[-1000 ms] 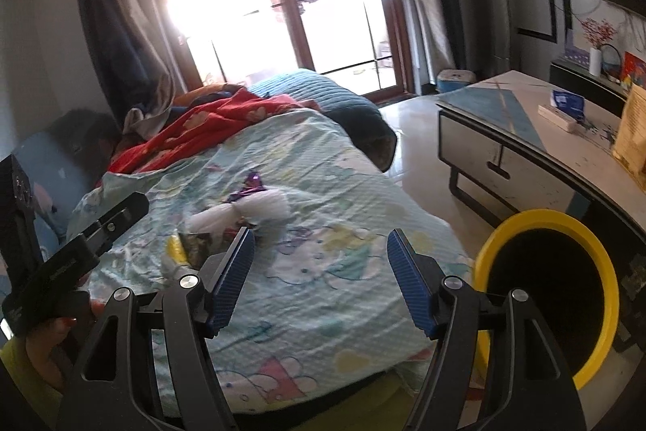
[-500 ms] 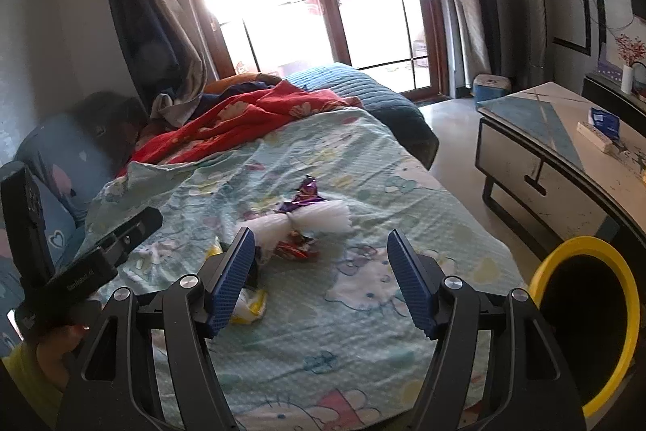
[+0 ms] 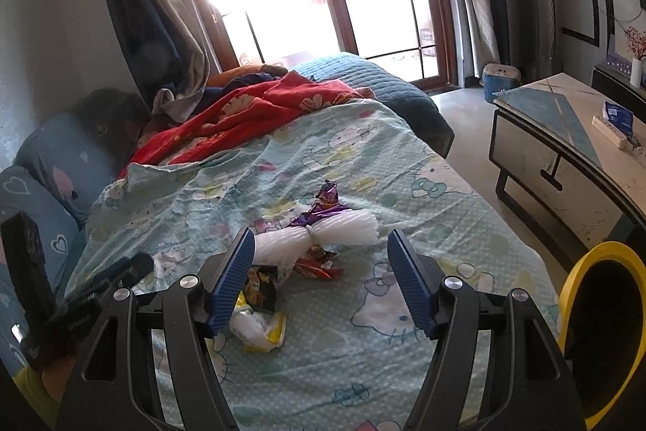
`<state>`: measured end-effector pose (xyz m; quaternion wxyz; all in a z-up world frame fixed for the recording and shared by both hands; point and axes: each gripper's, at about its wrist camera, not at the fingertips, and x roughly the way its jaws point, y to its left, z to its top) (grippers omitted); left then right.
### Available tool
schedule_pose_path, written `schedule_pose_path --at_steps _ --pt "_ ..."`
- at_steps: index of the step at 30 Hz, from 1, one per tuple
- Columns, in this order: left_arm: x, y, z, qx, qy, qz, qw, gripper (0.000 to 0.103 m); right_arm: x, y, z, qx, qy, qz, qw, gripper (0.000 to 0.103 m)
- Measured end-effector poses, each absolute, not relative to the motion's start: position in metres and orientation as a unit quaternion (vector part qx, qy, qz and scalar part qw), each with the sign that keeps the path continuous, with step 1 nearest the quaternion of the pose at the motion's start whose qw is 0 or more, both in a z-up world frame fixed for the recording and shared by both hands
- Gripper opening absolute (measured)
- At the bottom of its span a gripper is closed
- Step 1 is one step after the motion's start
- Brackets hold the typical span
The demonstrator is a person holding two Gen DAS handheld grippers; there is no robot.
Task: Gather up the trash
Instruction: 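Grasp the yellow chip bag with the left tool while the right tool grasps the white foam sleeve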
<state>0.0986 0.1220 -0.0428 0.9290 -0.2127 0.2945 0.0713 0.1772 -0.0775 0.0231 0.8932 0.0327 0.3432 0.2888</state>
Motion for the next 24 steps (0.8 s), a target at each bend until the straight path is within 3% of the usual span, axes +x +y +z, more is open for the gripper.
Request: schedule_pose_path --at_steps 4,12,24 --pt "0.103 0.117 -0.053 -0.228 0.312 0.054 0.921 0.090 0.189 -0.064 0.015 0.035 0.356 0.284 0.890 0.066" --pt "0.112 0.099 -0.077 -0.255 0.355 0.026 0.899 0.076 0.220 -0.052 0.000 0.051 0.375 0.257 0.889 0.066" --pt "0.126 0.085 -0.096 -0.281 0.387 0.038 0.877 0.074 0.282 -0.059 -0.044 0.128 0.435 0.223 0.863 0.064"
